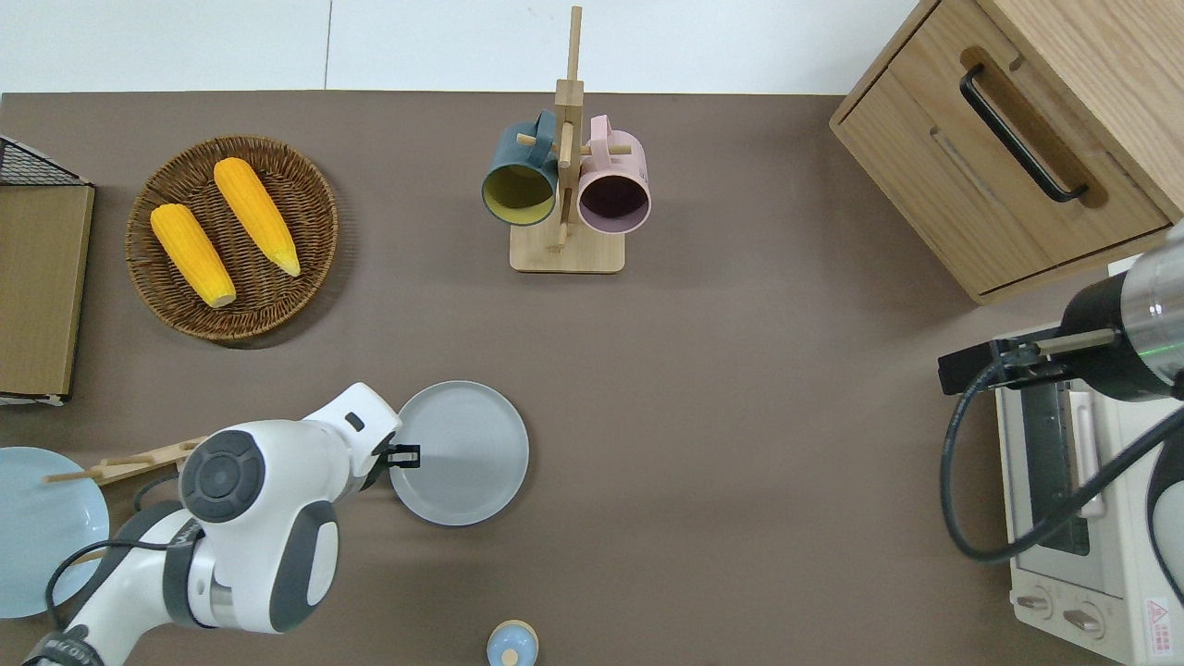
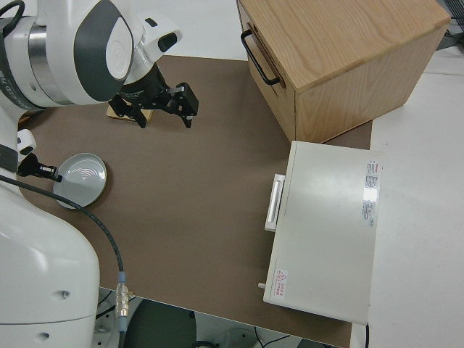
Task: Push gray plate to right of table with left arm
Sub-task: 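Place the left gripper against the gray plate's near edge, then push the gray plate with the left gripper toward the toaster oven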
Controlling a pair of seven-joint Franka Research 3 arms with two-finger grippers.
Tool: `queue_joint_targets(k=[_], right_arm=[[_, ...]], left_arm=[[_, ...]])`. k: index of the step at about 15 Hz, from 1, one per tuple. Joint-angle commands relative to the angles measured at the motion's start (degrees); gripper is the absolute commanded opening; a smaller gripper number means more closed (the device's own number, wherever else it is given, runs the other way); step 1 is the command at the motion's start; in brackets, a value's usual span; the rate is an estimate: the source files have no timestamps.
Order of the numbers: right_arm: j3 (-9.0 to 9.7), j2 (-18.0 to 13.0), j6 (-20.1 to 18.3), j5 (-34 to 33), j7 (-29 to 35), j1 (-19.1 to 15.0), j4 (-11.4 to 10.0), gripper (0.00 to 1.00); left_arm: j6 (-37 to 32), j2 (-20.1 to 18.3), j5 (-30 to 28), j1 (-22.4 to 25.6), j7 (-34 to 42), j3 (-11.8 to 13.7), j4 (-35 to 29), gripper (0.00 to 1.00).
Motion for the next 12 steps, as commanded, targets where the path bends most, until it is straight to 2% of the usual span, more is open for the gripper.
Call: queue_joint_targets(k=[1, 5, 12], right_arm=[[0.32, -0.4, -0.7, 0.5, -0.1, -0.6, 0.1, 0.983], [0.32, -0.4, -0.7, 0.5, -0.1, -0.6, 0.1, 0.983], [0.32, -0.4, -0.7, 0.5, -0.1, -0.6, 0.0, 0.983]], left_arm=[[1.0, 7.9, -1.1, -6.6, -6.6, 0.1, 5.9, 0.00], [0.8, 12.6, -1.0, -11.9, -13.2, -0.4, 12.0, 0.00], [0.3, 18.9, -0.4, -17.1, -20.7, -1.3, 19.9, 0.00]])
